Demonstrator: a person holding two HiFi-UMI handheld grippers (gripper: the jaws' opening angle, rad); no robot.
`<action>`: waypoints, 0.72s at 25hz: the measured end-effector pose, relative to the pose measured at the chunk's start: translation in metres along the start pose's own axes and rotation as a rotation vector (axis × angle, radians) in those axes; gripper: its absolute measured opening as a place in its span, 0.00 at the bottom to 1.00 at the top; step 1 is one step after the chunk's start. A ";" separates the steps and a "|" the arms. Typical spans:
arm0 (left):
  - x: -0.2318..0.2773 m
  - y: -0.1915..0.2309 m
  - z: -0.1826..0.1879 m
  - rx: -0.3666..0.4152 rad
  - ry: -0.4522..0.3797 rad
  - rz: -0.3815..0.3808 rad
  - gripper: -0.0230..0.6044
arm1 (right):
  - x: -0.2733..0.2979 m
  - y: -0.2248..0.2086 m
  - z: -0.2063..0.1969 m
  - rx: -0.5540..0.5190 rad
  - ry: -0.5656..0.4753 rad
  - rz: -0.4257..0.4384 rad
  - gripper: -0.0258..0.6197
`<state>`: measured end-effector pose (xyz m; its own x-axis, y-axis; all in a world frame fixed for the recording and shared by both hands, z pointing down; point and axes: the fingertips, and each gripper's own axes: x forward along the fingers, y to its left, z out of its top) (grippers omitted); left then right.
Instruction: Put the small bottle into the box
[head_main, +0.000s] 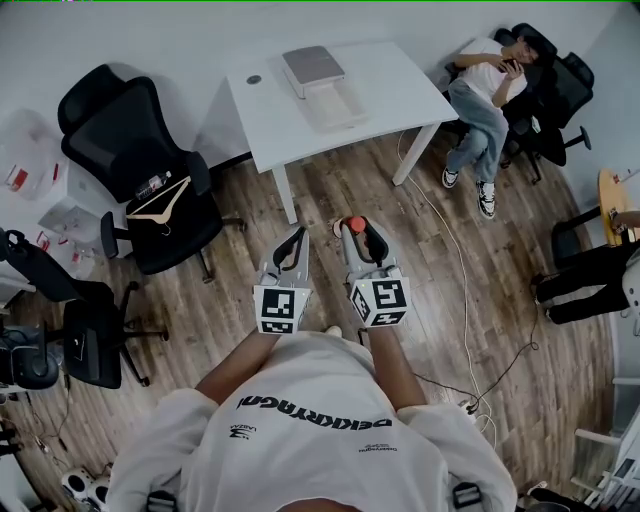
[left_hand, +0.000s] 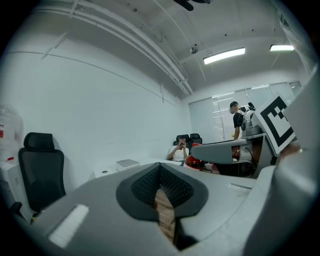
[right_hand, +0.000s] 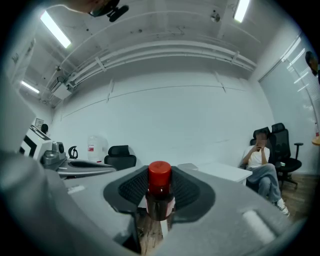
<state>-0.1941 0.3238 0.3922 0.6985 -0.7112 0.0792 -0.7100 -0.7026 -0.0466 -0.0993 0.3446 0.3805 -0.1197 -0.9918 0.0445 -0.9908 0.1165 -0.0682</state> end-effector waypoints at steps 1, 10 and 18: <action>0.003 -0.002 0.000 0.002 -0.001 0.005 0.05 | 0.000 -0.004 -0.001 0.000 0.002 0.004 0.25; 0.016 -0.028 -0.007 0.016 0.011 0.030 0.05 | -0.006 -0.033 -0.009 0.022 0.013 0.028 0.25; 0.033 -0.038 -0.014 0.014 0.027 0.028 0.05 | -0.003 -0.050 -0.017 0.040 0.028 0.026 0.25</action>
<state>-0.1458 0.3276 0.4108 0.6757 -0.7296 0.1050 -0.7276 -0.6830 -0.0635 -0.0508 0.3431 0.4005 -0.1476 -0.9866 0.0702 -0.9842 0.1395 -0.1092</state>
